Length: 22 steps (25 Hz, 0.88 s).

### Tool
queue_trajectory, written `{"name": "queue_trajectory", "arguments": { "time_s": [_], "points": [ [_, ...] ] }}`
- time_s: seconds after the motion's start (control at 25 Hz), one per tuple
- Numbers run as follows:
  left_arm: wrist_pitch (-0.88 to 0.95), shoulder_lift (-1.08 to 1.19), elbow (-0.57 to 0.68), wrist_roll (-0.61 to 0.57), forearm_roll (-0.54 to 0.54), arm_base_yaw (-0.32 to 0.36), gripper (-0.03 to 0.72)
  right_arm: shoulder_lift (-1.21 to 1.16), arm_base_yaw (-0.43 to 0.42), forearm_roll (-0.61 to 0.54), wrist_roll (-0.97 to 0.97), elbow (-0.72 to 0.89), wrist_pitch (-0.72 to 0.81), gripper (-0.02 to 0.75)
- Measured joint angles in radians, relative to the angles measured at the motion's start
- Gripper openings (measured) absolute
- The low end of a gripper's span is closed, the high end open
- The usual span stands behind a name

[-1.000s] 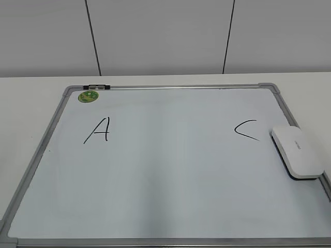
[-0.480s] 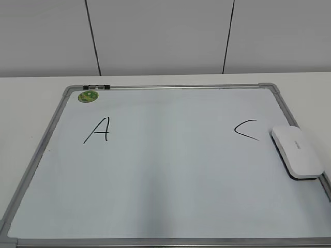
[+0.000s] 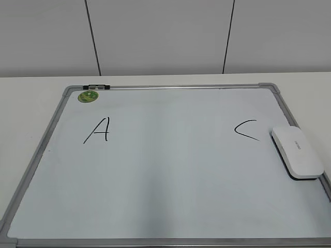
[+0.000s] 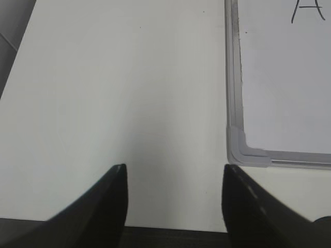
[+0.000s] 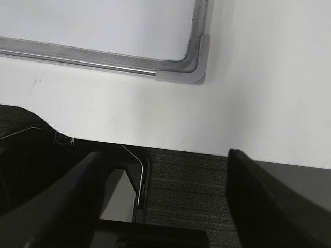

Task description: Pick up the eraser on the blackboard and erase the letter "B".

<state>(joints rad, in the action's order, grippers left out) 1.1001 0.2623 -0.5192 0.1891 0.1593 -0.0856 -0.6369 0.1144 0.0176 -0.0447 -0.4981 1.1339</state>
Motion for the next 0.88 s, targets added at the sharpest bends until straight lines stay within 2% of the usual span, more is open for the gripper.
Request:
{"name": "queue_trajectory", "arguments": {
  "time_s": [0.32, 0.88],
  "points": [
    [0.000, 0.000, 0.002, 0.001, 0.000, -0.002, 0.437, 0.000, 0.000, -0.042, -0.077, 0.000, -0.007, 0.540],
    [0.000, 0.000, 0.002, 0.002, 0.000, -0.002, 0.437, 0.000, 0.000, -0.044, -0.081, 0.000, -0.013, 0.539]
  ]
}}
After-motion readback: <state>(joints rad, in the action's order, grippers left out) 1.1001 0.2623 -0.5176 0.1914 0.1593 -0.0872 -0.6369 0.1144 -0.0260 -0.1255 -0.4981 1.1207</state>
